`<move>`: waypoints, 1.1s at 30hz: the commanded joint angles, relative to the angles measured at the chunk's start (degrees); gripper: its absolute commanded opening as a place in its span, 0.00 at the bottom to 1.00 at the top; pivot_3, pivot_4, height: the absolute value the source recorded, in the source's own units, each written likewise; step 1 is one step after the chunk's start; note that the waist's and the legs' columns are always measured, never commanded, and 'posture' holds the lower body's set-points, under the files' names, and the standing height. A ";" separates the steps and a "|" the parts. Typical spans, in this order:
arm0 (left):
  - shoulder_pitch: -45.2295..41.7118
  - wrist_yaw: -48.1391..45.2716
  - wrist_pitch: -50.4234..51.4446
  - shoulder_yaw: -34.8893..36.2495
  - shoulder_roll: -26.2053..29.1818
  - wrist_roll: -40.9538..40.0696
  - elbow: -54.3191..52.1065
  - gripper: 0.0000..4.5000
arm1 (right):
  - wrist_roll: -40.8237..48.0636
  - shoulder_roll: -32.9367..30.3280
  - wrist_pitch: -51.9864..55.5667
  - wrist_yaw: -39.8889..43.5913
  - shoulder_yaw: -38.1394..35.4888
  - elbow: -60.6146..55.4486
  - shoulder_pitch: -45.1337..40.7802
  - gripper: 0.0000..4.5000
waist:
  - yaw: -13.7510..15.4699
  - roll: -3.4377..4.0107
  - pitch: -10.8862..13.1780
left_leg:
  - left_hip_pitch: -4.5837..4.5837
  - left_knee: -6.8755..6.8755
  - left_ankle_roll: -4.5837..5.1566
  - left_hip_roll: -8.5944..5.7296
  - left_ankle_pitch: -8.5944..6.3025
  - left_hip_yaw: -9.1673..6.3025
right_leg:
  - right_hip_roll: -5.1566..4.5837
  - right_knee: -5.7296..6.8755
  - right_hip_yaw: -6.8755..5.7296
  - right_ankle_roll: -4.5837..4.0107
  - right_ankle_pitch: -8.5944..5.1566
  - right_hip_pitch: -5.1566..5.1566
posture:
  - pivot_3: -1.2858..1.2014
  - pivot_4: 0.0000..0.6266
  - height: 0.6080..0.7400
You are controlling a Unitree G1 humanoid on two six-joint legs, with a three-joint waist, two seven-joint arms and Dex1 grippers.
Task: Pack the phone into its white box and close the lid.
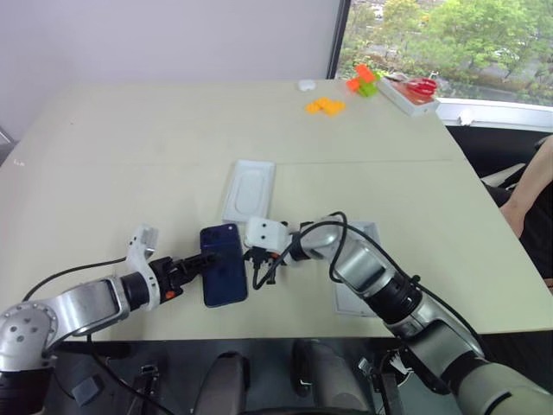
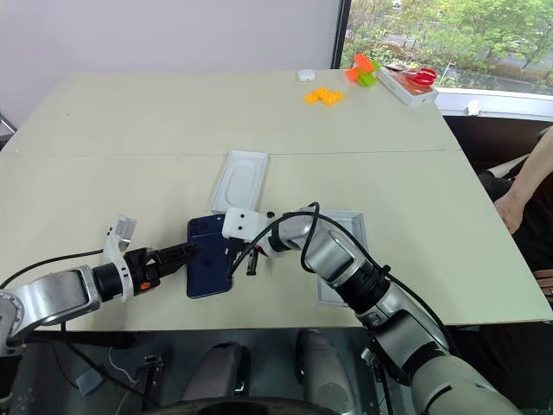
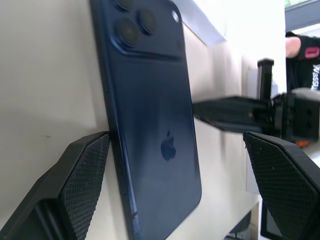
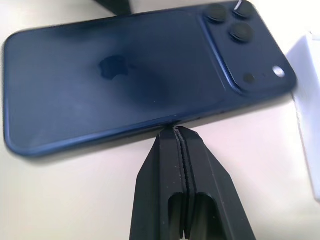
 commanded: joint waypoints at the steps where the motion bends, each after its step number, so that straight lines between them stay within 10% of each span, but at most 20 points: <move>1: 0.13 -3.56 0.51 -4.41 -1.38 -3.62 -3.27 1.00 | 0.20 2.50 -1.08 0.41 1.90 -0.15 -0.54 0.01 | -0.02 0.00 0.00 | 0.00 0.00 0.00 0.00 0.00 0.00 | -0.01 -0.01 0.00 0.00 0.00 0.00 | 0.52 0.24 0.94; 33: 5.05 11.25 -6.30 1.15 -1.36 -3.62 -2.47 1.00 | -2.21 1.39 -6.13 3.62 1.73 1.98 -1.31 0.01 | -0.35 0.07 0.01 | 0.10 -0.09 0.00 0.17 0.00 -0.02 | 0.19 -0.04 0.01 0.05 -0.07 -0.03 | 0.52 0.24 0.94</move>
